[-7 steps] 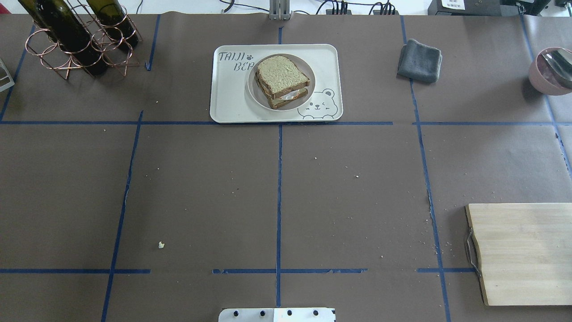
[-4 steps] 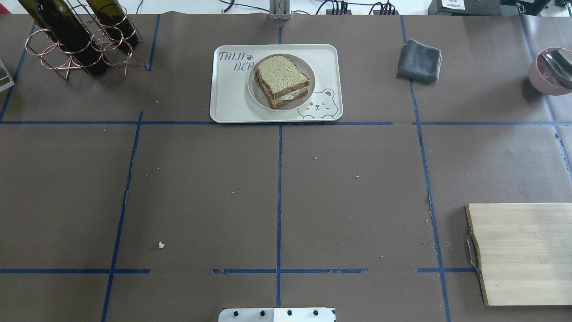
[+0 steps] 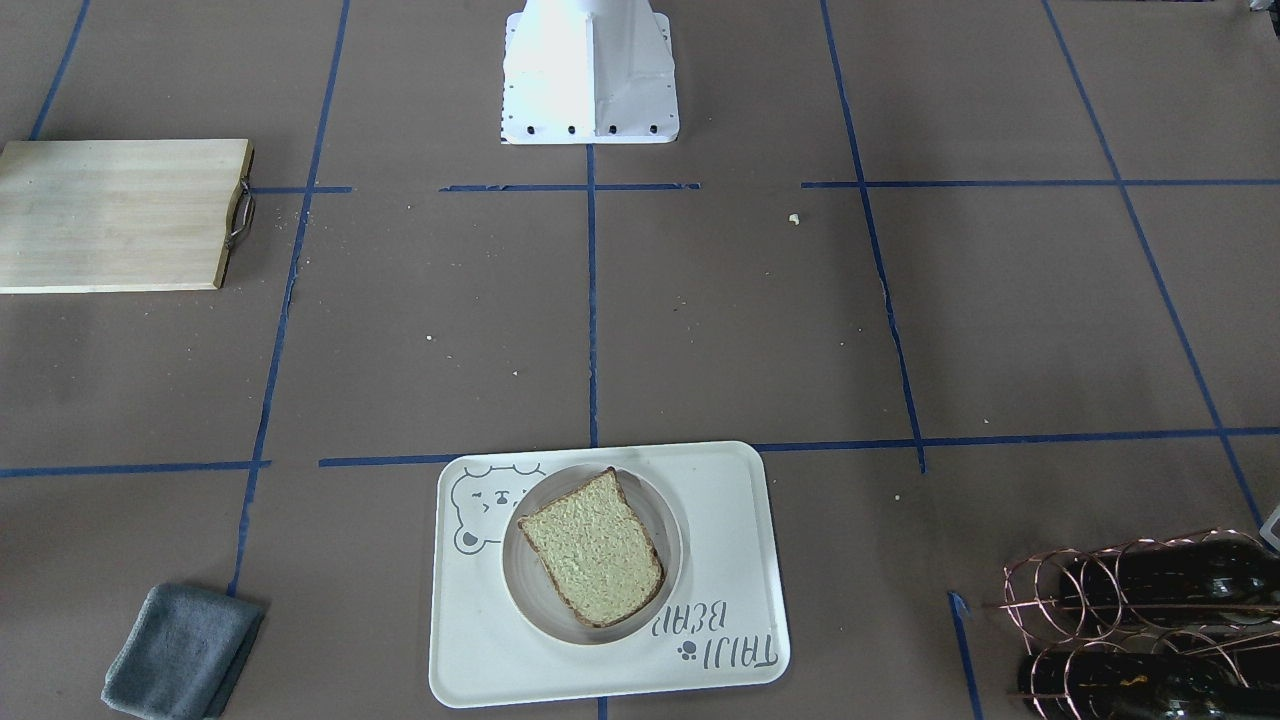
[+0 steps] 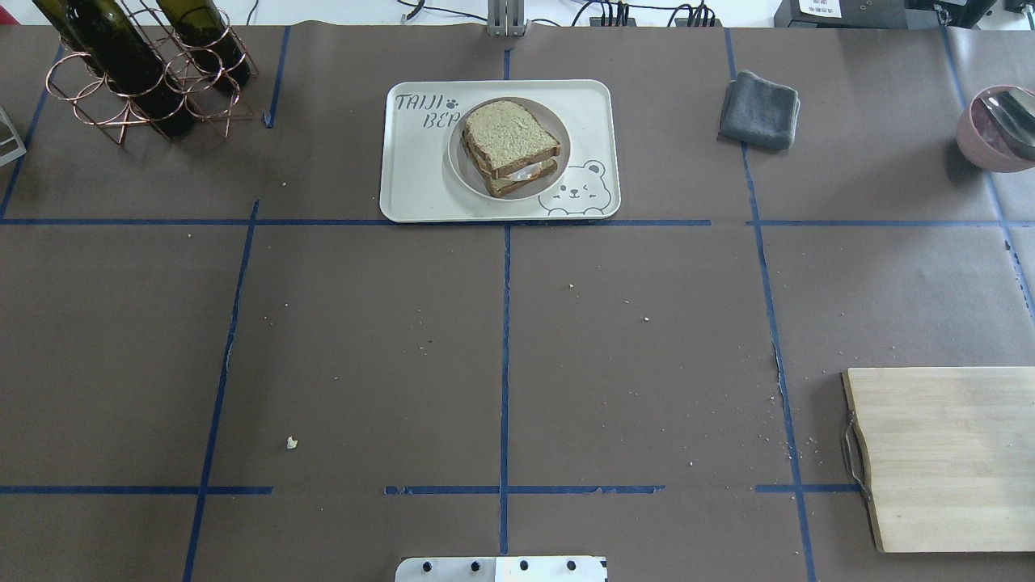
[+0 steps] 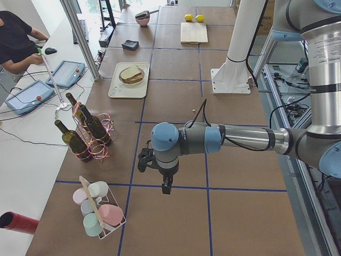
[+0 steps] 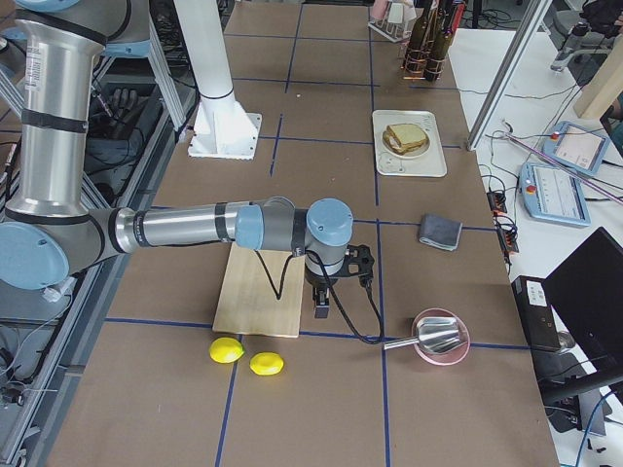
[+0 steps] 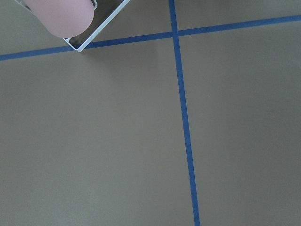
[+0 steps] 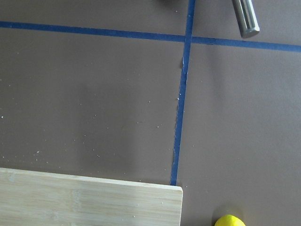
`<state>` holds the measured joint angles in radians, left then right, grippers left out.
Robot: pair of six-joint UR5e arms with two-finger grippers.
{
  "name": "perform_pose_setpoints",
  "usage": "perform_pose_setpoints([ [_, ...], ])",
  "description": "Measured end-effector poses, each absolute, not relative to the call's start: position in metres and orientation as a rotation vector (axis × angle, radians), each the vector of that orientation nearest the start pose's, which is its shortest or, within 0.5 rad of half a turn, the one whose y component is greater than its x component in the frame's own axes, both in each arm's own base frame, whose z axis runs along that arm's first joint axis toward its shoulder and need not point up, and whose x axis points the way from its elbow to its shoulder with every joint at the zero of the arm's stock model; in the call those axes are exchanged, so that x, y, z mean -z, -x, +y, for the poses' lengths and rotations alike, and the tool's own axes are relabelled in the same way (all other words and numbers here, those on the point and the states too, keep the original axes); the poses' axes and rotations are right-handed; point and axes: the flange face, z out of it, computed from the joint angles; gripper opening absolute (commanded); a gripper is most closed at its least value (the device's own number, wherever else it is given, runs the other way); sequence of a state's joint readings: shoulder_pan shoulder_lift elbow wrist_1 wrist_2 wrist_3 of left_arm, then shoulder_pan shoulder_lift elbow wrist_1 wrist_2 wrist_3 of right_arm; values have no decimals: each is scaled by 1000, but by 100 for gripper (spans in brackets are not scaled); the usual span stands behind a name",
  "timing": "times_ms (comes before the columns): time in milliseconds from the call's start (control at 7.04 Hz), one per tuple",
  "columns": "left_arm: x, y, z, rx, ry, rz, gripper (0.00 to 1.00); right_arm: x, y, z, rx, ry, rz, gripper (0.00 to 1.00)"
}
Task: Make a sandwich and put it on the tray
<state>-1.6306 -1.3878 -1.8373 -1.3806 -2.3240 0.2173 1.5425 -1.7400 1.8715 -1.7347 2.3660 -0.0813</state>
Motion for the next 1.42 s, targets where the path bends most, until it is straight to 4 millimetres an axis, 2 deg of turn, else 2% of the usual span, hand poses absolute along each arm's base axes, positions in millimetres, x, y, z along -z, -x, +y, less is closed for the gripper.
perform_pose_setpoints([
  [994, -628, 87, -399, -104, 23, 772, 100, -619, -46, -411, 95, 42, -801, 100],
  [1420, -629, 86, -400, -106, 24, 772, 100, -616, -46, -412, 113, 3, -782, 100],
])
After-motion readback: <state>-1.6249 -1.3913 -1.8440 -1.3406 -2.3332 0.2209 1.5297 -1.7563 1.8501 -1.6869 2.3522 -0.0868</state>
